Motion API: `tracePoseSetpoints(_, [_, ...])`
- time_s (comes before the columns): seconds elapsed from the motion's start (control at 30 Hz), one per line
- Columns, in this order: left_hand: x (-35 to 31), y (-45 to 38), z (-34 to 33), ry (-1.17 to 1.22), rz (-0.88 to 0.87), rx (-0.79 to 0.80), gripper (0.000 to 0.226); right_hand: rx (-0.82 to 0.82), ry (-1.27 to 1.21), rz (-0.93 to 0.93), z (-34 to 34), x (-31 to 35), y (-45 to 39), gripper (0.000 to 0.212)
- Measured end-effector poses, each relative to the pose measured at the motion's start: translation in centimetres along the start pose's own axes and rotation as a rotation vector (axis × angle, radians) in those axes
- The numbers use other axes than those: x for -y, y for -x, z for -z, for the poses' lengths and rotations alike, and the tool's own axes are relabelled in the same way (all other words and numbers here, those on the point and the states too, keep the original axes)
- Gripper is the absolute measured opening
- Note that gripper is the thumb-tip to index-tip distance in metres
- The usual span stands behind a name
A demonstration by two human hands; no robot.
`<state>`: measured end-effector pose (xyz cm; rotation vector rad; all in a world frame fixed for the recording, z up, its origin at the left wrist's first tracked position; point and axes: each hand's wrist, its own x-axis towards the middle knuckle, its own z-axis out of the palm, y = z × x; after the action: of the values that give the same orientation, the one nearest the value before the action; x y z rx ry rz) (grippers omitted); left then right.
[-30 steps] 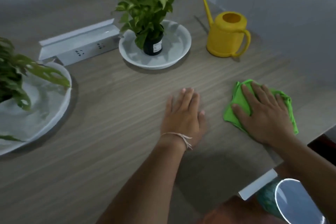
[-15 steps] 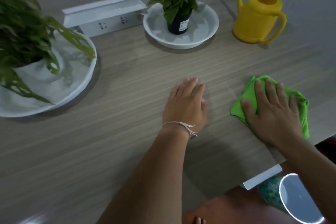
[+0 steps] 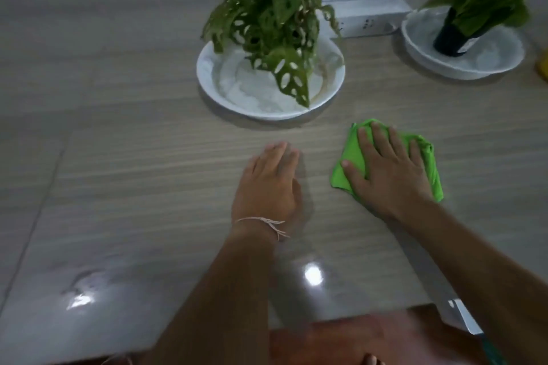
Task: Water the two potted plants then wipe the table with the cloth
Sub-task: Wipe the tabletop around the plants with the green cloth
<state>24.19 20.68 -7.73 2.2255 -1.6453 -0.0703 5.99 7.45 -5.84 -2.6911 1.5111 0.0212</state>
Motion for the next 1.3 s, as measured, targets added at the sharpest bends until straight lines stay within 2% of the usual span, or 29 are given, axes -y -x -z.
tracePoseSetpoints(0.17, [12.9, 6.7, 5.7, -0.079, 0.211, -0.025, 0.065, 0.034, 0.006, 0.207, -0.3, 12.3, 1.4, 0.087])
tracePoseSetpoints(0.27, [18.6, 9.4, 8.5, -0.070, 0.256, -0.020, 0.065, 0.059, 0.015, 0.366, -0.6, 19.6, 3.5, 0.086])
tracePoseSetpoints(0.4, [20.8, 9.5, 9.5, -0.064, 0.180, -0.046, 0.060, 0.052, -0.006, 0.502, -1.1, 26.8, 3.9, 0.085])
tracePoseSetpoints(0.57, [23.7, 7.7, 9.5, -0.011, 0.247, -0.077, 0.061, 0.046, -0.001, 0.569, -1.2, 32.1, -1.7, 0.085])
tracePoseSetpoints(0.77, [27.6, 3.7, 9.8, 0.002, 0.344, -0.172, 0.052, 0.042, -0.032, 0.483, -1.4, 36.6, -11.3, 0.078])
tracePoseSetpoints(0.93, [28.5, 1.7, 10.2, -0.002, 0.403, -0.188, 0.049, 0.048, -0.040, 0.475, -1.5, 37.8, -14.6, 0.081])
tracePoseSetpoints(1.13, [28.3, 1.7, 10.2, -0.012, 0.363, -0.198, 0.052, 0.042, -0.073, 0.493, -1.4, 36.0, -11.4, 0.076])
tracePoseSetpoints(1.3, [26.6, 2.9, 9.1, -0.107, 0.357, -0.146, 0.065, 0.005, -0.092, 0.535, -1.8, 29.9, -4.8, 0.076])
